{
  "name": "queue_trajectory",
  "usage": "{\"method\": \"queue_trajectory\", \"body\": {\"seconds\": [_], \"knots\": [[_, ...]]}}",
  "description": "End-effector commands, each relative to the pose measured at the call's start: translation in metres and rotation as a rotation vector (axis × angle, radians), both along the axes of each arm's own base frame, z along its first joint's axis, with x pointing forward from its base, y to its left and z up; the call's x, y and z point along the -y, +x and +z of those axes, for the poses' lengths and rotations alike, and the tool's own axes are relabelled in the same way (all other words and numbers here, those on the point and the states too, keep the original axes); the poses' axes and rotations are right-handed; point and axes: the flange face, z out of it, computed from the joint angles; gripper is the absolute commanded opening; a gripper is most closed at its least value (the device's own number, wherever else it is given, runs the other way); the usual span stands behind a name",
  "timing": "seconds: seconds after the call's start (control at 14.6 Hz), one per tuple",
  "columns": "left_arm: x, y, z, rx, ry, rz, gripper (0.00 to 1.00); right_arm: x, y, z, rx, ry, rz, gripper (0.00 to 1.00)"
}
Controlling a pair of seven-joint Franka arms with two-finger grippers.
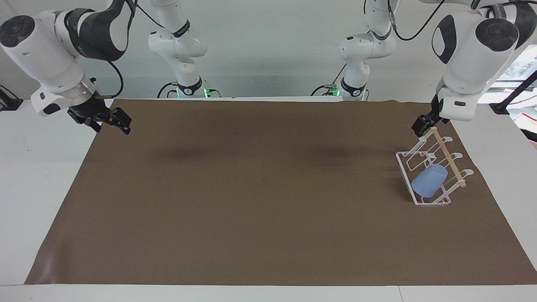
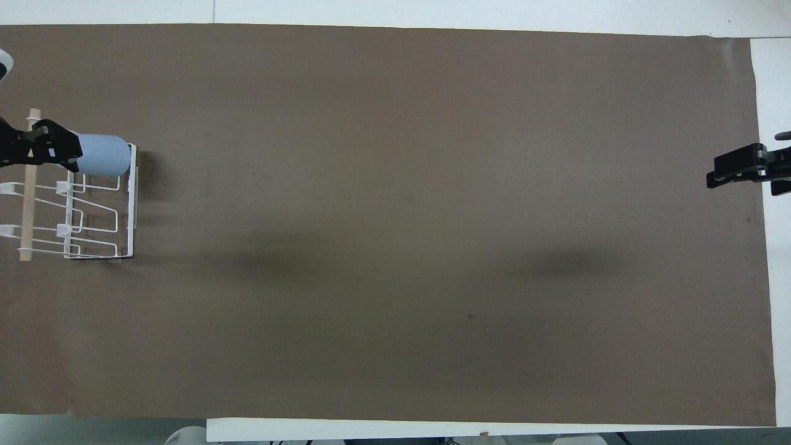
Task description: Hang cup on cup holder
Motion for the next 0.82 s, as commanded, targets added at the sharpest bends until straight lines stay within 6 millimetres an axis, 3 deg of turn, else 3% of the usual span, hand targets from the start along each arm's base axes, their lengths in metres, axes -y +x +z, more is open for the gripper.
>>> {"method": "queue_trajectory", "body": {"seconds": [0.0,0.41,0.75], "knots": [[-0.018,-0.008,0.017,-0.017,-0.116,-0.158,1.00,-0.007,-0.005,0.036,-0.005,-0.017,0.046,1.00],[-0.002,-0.008,0.031,-0.011,-0.172,-0.247,1.00,-0.020,-0.023,0.062,0.026,-0.015,0.066,1.00],[-0.001,-0.011,0.034,-0.009,-0.171,-0.247,1.00,-0.021,-0.030,0.046,-0.021,0.008,0.070,1.00]]}}
